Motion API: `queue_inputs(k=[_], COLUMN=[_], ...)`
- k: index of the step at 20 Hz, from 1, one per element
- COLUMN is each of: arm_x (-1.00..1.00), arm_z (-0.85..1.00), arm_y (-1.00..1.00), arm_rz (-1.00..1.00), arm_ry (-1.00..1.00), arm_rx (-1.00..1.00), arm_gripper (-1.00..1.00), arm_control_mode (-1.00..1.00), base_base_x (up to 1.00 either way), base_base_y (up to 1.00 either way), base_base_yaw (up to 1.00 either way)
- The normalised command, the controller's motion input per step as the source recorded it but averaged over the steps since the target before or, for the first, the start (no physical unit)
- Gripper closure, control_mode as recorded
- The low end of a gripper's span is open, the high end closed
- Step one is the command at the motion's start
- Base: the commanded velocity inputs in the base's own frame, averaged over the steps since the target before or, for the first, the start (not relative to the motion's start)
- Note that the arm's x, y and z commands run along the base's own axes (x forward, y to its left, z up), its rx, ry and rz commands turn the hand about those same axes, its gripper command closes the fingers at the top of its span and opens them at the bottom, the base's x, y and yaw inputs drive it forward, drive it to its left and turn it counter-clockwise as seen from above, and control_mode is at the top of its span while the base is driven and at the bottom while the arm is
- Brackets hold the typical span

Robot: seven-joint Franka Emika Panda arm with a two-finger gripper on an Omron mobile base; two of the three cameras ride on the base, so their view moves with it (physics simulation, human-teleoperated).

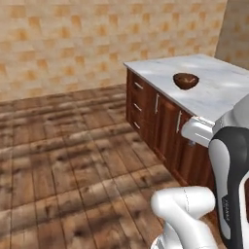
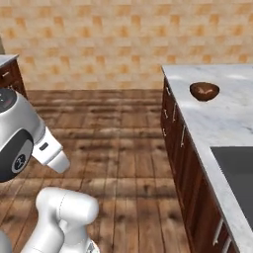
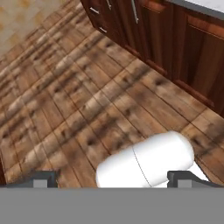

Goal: Place the bowl with the limes on the top shelf of the fridge. Place the bowl with the steak and chicken drumstick on the second highest shelf of the fridge.

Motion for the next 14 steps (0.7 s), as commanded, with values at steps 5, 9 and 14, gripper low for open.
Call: queue_inputs(k=[5,9,14], arm_x=[0.00,0.00,0.00], arm_z=[0.00,0.00,0.00], arm_y=[0.00,0.00,0.00], arm_rz=[0.00,0.00,0.00], arm_ry=[0.00,0.00,0.00], arm_rx=[0.00,0.00,0.00], arm_gripper=[-1.00,-1.00,-1.00], arm_control_mode=[1.00,1.00,1.00], base_base_x=[1.00,1.00,1.00], base_base_y=[0.43,0.50,0.52], base_base_yaw=[-0.47,-0.46,-0.51])
